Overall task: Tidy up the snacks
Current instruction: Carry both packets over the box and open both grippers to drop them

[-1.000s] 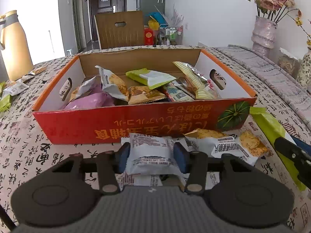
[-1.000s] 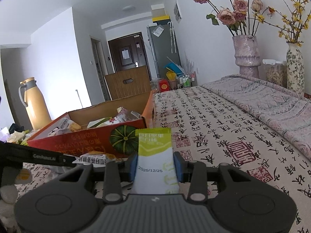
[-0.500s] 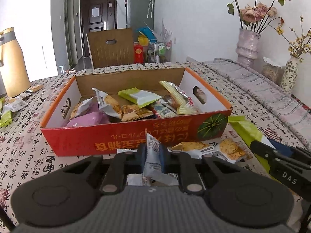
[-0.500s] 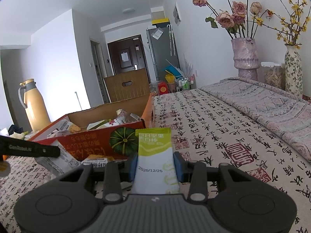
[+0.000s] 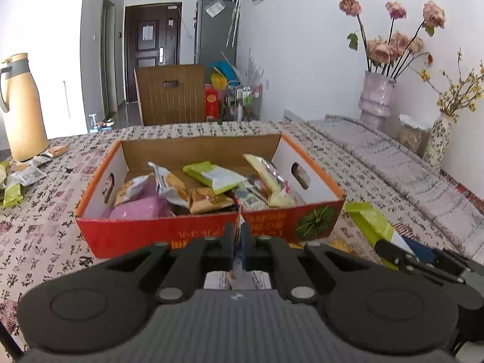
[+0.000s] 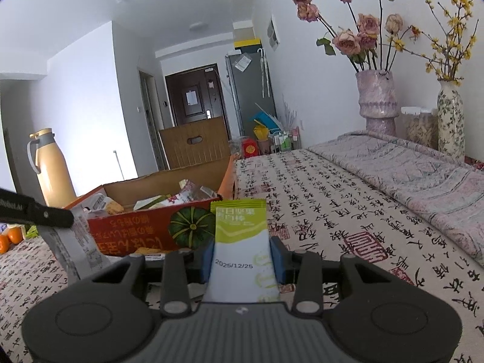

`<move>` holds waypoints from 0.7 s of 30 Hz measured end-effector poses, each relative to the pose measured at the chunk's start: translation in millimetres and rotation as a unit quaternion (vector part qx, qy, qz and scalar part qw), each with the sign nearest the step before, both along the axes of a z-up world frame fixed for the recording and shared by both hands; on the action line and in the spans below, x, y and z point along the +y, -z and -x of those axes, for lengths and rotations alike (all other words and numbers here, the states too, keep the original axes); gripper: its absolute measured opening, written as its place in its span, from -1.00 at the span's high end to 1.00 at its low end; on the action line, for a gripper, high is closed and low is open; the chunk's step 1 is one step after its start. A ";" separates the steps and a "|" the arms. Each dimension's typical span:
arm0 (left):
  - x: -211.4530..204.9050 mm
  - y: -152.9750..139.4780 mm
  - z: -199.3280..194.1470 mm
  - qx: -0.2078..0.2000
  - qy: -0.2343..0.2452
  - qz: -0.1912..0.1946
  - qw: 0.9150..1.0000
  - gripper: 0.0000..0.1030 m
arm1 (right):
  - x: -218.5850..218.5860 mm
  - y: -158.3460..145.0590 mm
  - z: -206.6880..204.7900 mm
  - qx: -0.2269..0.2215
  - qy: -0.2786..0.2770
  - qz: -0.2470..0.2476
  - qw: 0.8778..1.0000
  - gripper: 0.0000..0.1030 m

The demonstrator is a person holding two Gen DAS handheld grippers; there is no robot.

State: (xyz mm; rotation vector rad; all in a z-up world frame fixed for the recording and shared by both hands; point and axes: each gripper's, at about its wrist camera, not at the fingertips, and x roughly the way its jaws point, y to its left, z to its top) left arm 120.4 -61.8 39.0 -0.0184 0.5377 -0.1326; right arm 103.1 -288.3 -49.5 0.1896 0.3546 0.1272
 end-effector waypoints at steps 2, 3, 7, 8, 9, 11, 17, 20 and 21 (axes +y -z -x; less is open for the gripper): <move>1.2 -5.3 1.8 -0.007 0.000 0.001 1.000 0.90 | 0.0 -2.7 1.8 -0.001 0.001 0.000 1.000 0.27; 1.8 -8.2 2.7 -0.011 0.001 0.002 1.000 0.90 | 0.0 -4.8 2.6 -0.002 0.000 0.000 1.000 0.27; 3.0 -21.8 4.0 -0.030 0.001 0.000 1.000 0.90 | 5.8 -18.2 5.1 -0.012 -0.011 -0.003 1.000 0.27; 3.2 -25.6 4.0 -0.036 0.000 -0.002 0.999 0.90 | 8.7 -22.2 5.5 -0.016 -0.014 -0.001 1.000 0.27; 3.4 -29.2 3.4 -0.041 0.001 -0.003 0.999 0.90 | 11.9 -26.3 5.1 -0.020 -0.017 0.001 1.000 0.27; 3.6 -36.6 0.9 -0.050 0.000 -0.003 0.999 0.90 | 18.5 -35.3 3.0 -0.029 -0.025 0.002 0.999 0.27; 8.3 -55.9 -12.5 -0.075 -0.007 0.000 0.997 0.90 | 45.8 -63.6 -17.7 -0.054 -0.046 0.012 0.997 0.27; 12.2 -62.2 -23.1 -0.081 -0.013 0.002 0.997 0.90 | 59.2 -74.9 -31.9 -0.061 -0.057 0.015 0.996 0.27; 14.3 -64.3 -27.8 -0.082 -0.016 0.002 0.996 0.90 | 63.6 -77.8 -37.2 -0.062 -0.060 0.017 0.996 0.27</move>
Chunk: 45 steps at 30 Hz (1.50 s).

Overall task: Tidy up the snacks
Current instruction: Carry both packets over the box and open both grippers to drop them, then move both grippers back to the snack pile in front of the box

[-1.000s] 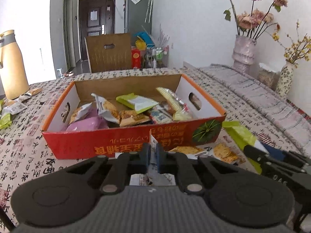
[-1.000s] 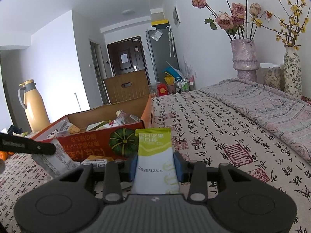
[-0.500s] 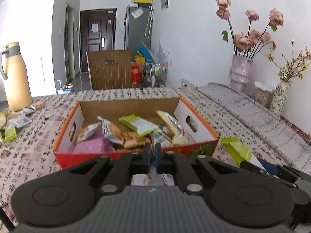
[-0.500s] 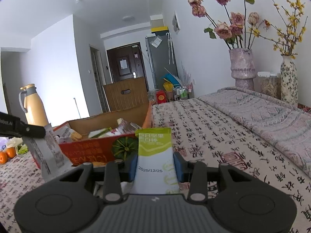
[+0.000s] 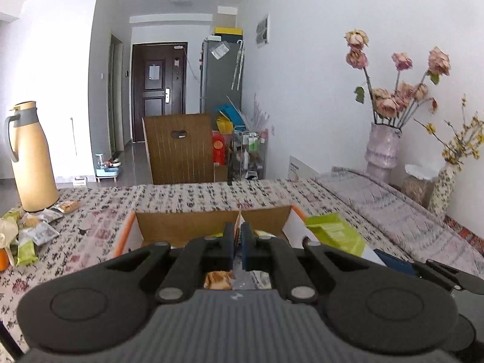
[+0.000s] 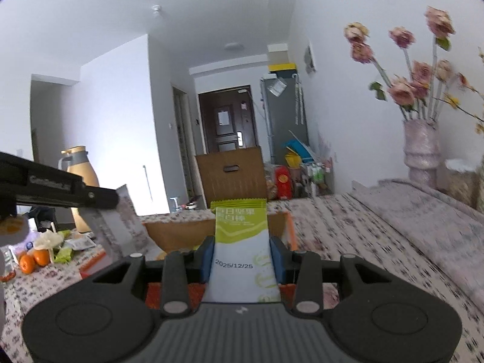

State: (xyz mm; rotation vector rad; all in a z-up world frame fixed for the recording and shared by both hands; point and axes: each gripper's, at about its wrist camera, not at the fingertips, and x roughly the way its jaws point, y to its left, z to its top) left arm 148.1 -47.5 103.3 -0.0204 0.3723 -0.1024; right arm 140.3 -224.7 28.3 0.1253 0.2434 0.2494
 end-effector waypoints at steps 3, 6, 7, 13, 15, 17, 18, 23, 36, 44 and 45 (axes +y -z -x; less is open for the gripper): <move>5.1 -3.5 -12.6 -0.001 -0.009 -0.001 1.000 0.90 | 14.0 -7.7 -16.2 -0.005 -0.007 0.009 1.000 0.27; 11.7 -6.8 -24.1 -0.002 -0.014 0.001 1.000 0.90 | 25.4 -11.1 -30.2 -0.004 -0.011 0.017 1.000 0.27; 14.1 -7.6 -28.6 -0.002 -0.015 0.002 1.000 0.90 | 28.4 -12.3 -35.4 -0.003 -0.013 0.018 1.000 0.27; 26.1 -2.6 -56.3 0.006 -0.027 0.011 1.000 0.90 | 42.1 -14.5 -66.7 0.005 -0.013 0.025 1.000 0.27; 29.5 3.4 -65.6 0.013 -0.028 0.014 0.999 0.90 | 45.3 -12.6 -77.6 0.009 -0.011 0.024 1.000 0.27; 32.7 10.2 -73.0 0.020 -0.029 0.017 0.999 0.90 | 47.8 -10.3 -87.4 0.012 -0.010 0.023 1.000 0.27; 34.6 14.5 -77.2 0.025 -0.030 0.019 0.999 0.90 | 48.1 -8.3 -92.1 0.013 -0.008 0.021 1.000 0.27; 46.0 33.1 -92.0 0.046 -0.033 0.037 0.998 0.90 | 48.2 5.2 -106.2 0.026 -0.007 0.015 1.000 0.27; 51.0 54.4 -104.0 0.071 -0.037 0.044 0.996 0.90 | 47.9 21.9 -117.5 0.052 -0.006 0.023 0.998 0.27; 55.7 59.5 -108.1 0.079 -0.057 0.048 0.994 0.85 | 39.5 25.4 -123.7 0.066 0.006 0.007 0.998 -0.21; 56.3 60.3 -108.9 0.082 -0.061 0.048 0.994 0.73 | 38.5 25.7 -123.1 0.066 0.011 0.006 0.998 -0.41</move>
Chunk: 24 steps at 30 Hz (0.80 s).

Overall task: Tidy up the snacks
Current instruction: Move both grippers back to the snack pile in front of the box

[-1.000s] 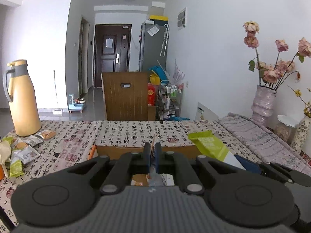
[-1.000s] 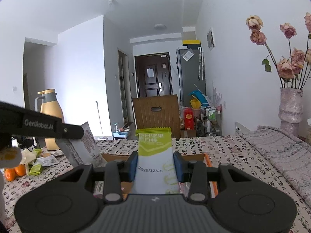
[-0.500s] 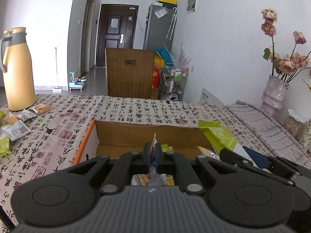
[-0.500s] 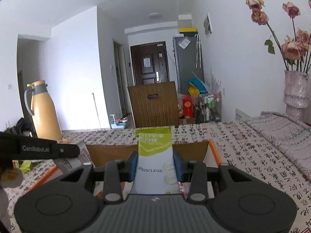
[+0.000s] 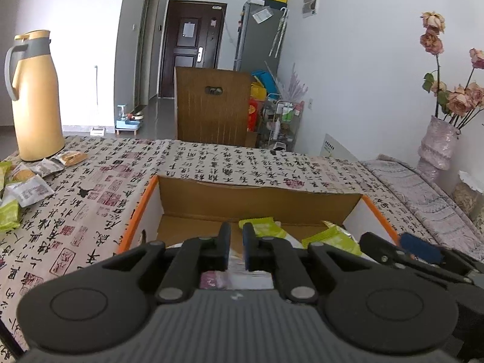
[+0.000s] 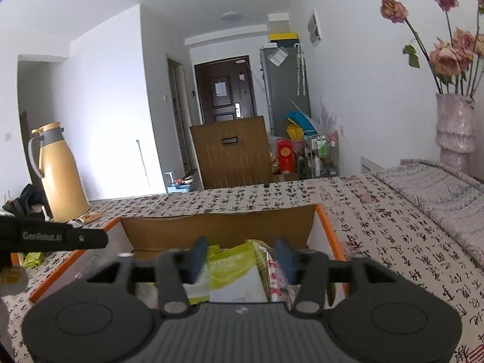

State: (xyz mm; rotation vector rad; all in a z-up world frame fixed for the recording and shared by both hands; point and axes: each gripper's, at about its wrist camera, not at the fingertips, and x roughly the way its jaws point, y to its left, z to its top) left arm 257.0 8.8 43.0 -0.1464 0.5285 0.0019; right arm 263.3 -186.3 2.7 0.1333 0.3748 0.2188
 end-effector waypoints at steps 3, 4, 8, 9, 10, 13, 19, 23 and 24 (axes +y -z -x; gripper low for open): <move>1.6 1.0 -0.3 0.001 -0.024 -0.008 1.000 -0.09 | -3.3 0.1 0.3 0.001 0.007 -0.003 1.000 -0.79; 2.3 0.9 0.3 -0.003 -0.036 -0.013 0.999 -0.37 | -3.9 0.4 0.6 0.001 0.009 -0.004 1.000 -0.86; 6.5 -1.6 3.4 -0.015 -0.073 -0.018 0.997 -1.00 | -6.9 0.3 0.7 0.005 0.013 -0.005 1.000 -1.00; 7.9 -2.3 2.8 -0.016 -0.080 -0.020 0.996 -1.00 | -7.0 0.0 1.2 0.005 0.014 -0.006 1.000 -1.00; 8.8 -2.5 2.2 -0.013 -0.081 -0.019 0.996 -1.00 | -7.5 -0.2 1.3 0.005 0.014 -0.006 1.000 -1.00; 9.6 -2.7 1.3 -0.008 -0.083 -0.021 0.996 -1.00 | -9.4 -0.6 1.6 0.004 0.016 -0.006 1.000 -1.00; 6.7 -6.8 5.3 -0.012 -0.078 -0.023 0.997 -1.00 | -10.7 -2.7 1.4 0.002 0.018 -0.005 1.000 -1.00; 6.4 -10.0 6.8 -0.015 -0.079 -0.022 0.997 -1.00 | -11.4 -7.2 4.9 -0.003 0.018 -0.004 1.000 -1.00; 6.6 -11.1 7.2 -0.015 -0.079 -0.021 0.996 -1.00 | -12.3 -8.6 6.4 -0.004 0.019 -0.004 1.000 -1.00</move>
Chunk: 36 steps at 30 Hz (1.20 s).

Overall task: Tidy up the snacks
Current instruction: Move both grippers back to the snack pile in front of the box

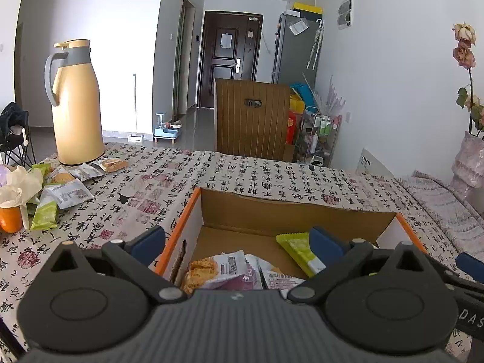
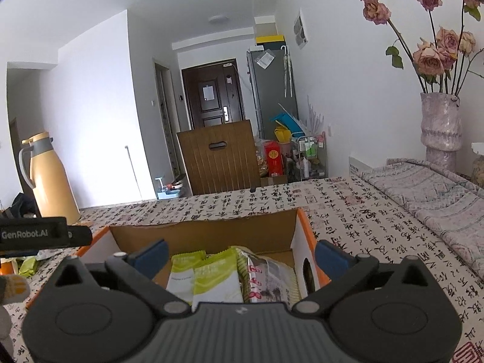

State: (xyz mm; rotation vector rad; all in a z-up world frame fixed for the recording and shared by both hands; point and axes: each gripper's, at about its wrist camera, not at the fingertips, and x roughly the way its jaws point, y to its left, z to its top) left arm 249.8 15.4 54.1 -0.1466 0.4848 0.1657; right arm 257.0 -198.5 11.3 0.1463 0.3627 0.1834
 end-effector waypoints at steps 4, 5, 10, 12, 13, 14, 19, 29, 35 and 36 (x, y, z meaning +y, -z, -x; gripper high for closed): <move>-1.2 -5.2 3.1 -0.001 0.000 0.000 1.000 -1.00 | -2.7 -6.7 3.9 -0.004 0.003 0.002 1.000 -1.00; -1.5 -6.8 4.6 -0.002 0.001 -0.001 1.000 -1.00 | -3.0 -8.1 5.1 -0.005 0.004 0.004 1.000 -1.00; -0.3 -13.5 13.9 -0.005 0.001 -0.002 1.000 -1.00 | -4.7 -14.1 15.4 -0.009 0.003 0.011 1.000 -1.00; 0.6 -15.6 18.9 -0.006 0.002 -0.003 1.000 -1.00 | -5.5 -16.2 21.2 -0.011 0.002 0.012 1.000 -1.00; 0.4 -16.7 21.7 -0.007 0.003 -0.003 1.000 -1.00 | -5.8 -17.2 23.7 -0.012 0.001 0.013 1.000 -1.00; 0.3 -17.3 24.9 -0.008 0.003 -0.004 1.000 -1.00 | -6.6 -18.4 27.1 -0.013 0.000 0.015 1.000 -1.00; 2.0 -18.7 40.2 -0.008 0.008 -0.004 1.000 -1.00 | -11.4 -19.0 41.9 -0.013 -0.002 0.016 1.000 -1.00; 3.5 -4.4 76.6 0.005 0.027 -0.009 1.000 -1.00 | -25.9 -11.1 77.2 0.003 0.000 0.011 1.000 -1.00; 7.6 8.1 93.1 0.016 0.030 -0.005 0.999 -1.00 | -33.2 -0.3 97.2 0.020 0.000 0.013 1.000 -1.00; 7.9 11.3 96.3 0.019 0.032 -0.005 0.999 -1.00 | -33.9 1.9 100.0 0.023 0.000 0.015 1.000 -1.00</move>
